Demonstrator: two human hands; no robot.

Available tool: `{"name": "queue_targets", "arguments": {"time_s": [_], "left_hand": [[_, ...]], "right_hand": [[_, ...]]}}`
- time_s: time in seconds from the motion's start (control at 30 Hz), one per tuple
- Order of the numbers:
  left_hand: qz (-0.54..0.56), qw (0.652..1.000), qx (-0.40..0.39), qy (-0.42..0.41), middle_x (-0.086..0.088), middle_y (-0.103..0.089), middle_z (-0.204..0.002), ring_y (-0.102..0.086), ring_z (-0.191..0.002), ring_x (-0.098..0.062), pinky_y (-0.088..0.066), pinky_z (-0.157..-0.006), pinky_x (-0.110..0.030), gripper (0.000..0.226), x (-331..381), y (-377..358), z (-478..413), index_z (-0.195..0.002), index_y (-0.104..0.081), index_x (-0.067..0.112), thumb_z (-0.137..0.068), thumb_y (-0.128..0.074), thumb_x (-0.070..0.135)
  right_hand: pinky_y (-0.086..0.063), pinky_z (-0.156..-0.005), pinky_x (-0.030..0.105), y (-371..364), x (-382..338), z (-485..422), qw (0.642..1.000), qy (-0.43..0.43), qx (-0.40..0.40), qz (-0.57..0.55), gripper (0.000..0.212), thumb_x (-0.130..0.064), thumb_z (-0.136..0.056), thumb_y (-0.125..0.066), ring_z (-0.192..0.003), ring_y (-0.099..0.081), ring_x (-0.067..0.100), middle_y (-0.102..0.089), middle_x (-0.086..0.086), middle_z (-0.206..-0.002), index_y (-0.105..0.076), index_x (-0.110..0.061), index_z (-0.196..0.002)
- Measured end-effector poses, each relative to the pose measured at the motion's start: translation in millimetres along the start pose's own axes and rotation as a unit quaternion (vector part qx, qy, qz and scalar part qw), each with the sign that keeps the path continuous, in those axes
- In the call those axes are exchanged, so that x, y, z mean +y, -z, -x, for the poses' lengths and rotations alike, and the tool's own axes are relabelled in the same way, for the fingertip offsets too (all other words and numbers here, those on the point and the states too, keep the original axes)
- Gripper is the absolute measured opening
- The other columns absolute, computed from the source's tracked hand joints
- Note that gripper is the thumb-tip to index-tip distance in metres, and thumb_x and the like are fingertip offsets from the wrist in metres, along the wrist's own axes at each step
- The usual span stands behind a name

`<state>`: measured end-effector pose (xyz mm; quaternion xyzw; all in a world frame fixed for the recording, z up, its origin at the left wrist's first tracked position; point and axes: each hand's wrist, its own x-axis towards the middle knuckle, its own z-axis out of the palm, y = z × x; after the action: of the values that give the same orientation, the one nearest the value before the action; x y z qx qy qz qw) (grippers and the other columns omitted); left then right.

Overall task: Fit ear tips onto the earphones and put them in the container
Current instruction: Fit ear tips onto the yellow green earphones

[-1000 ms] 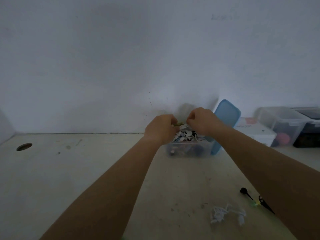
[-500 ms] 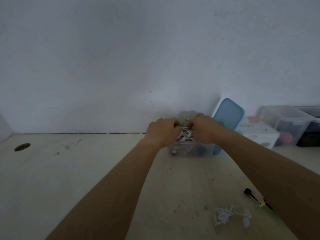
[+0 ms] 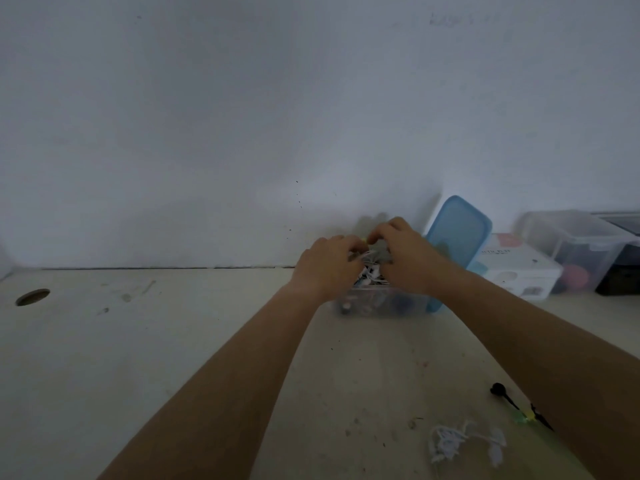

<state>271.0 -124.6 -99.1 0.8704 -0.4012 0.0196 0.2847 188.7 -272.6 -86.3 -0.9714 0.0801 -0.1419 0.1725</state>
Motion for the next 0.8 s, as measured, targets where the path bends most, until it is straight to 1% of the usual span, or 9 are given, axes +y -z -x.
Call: {"name": "queue_targets", "arguments": {"time_s": [0.1,0.17,0.27,0.37,0.47,0.53,0.63,0.73,0.8], "left_hand": [[0.079,0.996,-0.022,0.02,0.007,-0.069,-0.104,-0.062,-0.096,-0.02,-0.051,-0.089,-0.044,0.028,3.0,1.6,1.2,-0.101,-0.065,0.038,-0.081,-0.045,0.036],[0.113,0.993,-0.029,0.026,0.012,-0.066,-0.099,-0.062,-0.098,-0.015,-0.05,-0.093,-0.042,0.023,2.5,2.9,0.1,-0.091,-0.062,0.042,-0.084,-0.049,0.024],[0.134,0.991,-0.025,0.016,0.013,-0.067,-0.099,-0.064,-0.102,-0.012,-0.051,-0.093,-0.037,0.03,-0.9,3.5,-1.1,-0.084,-0.062,0.043,-0.085,-0.055,0.014],[0.139,0.99,-0.013,0.003,0.012,-0.07,-0.101,-0.065,-0.099,-0.01,-0.053,-0.09,-0.037,0.024,-3.0,2.4,-0.5,-0.085,-0.065,0.042,-0.084,-0.059,0.018],[0.119,0.993,0.009,0.011,0.013,-0.069,-0.098,-0.063,-0.094,-0.01,-0.054,-0.085,-0.037,0.022,-4.0,-1.4,-0.4,-0.092,-0.068,0.036,-0.086,-0.058,0.017],[0.106,0.994,0.025,0.016,0.013,-0.068,-0.096,-0.062,-0.09,-0.011,-0.054,-0.084,-0.038,0.019,-2.5,-3.2,0.4,-0.093,-0.068,0.034,-0.087,-0.058,0.019],[0.085,0.996,0.027,0.025,0.012,-0.068,-0.099,-0.061,-0.091,-0.011,-0.054,-0.084,-0.038,0.016,-0.6,-4.5,0.6,-0.097,-0.068,0.034,-0.089,-0.057,0.024],[0.062,0.998,0.025,0.02,0.008,-0.069,-0.104,-0.062,-0.093,-0.013,-0.054,-0.086,-0.039,0.022,2.2,-3.1,1.0,-0.103,-0.071,0.032,-0.091,-0.054,0.025],[0.032,0.998,0.051,0.012,0.004,-0.067,-0.109,-0.061,-0.096,-0.017,-0.053,-0.088,-0.041,0.026,2.2,-1.3,1.5,-0.104,-0.074,0.029,-0.091,-0.052,0.024]], "right_hand": [[-0.038,-0.108,0.04,-0.2,2.8,-1.5,0.999,0.041,-0.021,0.009,0.07,-0.001,-0.076,-0.057,-0.126,-0.048,0.029,-0.047,0.005,-0.144,-0.047,-0.022,-0.142],[-0.027,-0.11,0.033,0.5,3.0,-2.9,0.996,0.071,-0.039,0.032,0.07,0.0,-0.076,-0.056,-0.134,-0.042,0.023,-0.048,0.001,-0.146,-0.048,-0.023,-0.142],[-0.02,-0.113,0.032,1.8,4.3,-4.7,0.993,0.066,-0.059,0.076,0.067,-0.008,-0.081,-0.056,-0.139,-0.033,0.023,-0.038,-0.002,-0.154,-0.046,-0.028,-0.144],[-0.032,-0.108,0.037,4.2,5.3,-4.0,0.99,0.051,-0.062,0.112,0.059,-0.021,-0.084,-0.055,-0.129,-0.035,0.025,-0.04,-0.005,-0.148,-0.047,-0.031,-0.141],[-0.042,-0.091,0.034,7.2,2.7,1.3,0.988,0.029,-0.01,0.148,0.044,-0.029,-0.089,-0.054,-0.122,-0.036,0.02,-0.042,-0.004,-0.133,-0.056,-0.025,-0.132],[-0.047,-0.087,0.036,6.3,0.3,4.9,0.987,0.017,0.019,0.161,0.036,-0.031,-0.091,-0.052,-0.116,-0.04,0.019,-0.045,-0.001,-0.123,-0.061,-0.023,-0.125],[-0.05,-0.082,0.04,5.2,-1.7,6.6,0.984,-0.02,0.001,0.176,0.032,-0.034,-0.09,-0.049,-0.106,-0.048,0.021,-0.05,0.001,-0.111,-0.065,-0.021,-0.115],[-0.051,-0.083,0.042,4.5,-2.7,7.0,0.984,-0.032,0.004,0.178,0.031,-0.034,-0.091,-0.05,-0.107,-0.048,0.022,-0.048,0.003,-0.114,-0.065,-0.019,-0.113],[-0.047,-0.079,0.036,4.6,-4.7,8.1,0.988,-0.014,0.023,0.149,0.03,-0.03,-0.092,-0.05,-0.109,-0.048,0.022,-0.047,0.002,-0.12,-0.063,-0.018,-0.117]]}}
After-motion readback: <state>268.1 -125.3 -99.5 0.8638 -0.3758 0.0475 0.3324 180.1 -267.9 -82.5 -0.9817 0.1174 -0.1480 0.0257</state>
